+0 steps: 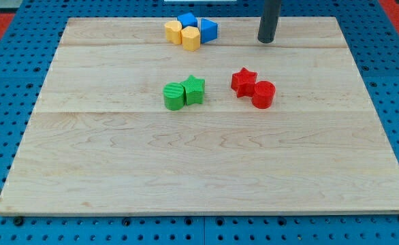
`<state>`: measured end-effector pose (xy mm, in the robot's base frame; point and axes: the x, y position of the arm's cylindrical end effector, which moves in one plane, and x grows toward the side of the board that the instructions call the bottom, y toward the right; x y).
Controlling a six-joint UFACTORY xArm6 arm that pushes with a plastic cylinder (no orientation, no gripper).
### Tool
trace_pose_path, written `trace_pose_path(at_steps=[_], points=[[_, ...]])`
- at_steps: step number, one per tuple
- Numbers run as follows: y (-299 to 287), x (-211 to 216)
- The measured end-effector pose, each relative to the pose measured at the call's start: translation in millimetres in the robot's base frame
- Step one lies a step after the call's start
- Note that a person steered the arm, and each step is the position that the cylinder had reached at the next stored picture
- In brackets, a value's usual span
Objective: Separate green circle and green star
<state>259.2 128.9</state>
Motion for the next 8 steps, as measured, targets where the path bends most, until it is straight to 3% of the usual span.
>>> trace_pose_path(at_steps=[1,2,3,5,7,8], points=[[-6.7,11.0],[7.8,63.0],[-20.7,100.5],[-98.4,120.3],[-32.7,153.6],[-36.5,178.7]])
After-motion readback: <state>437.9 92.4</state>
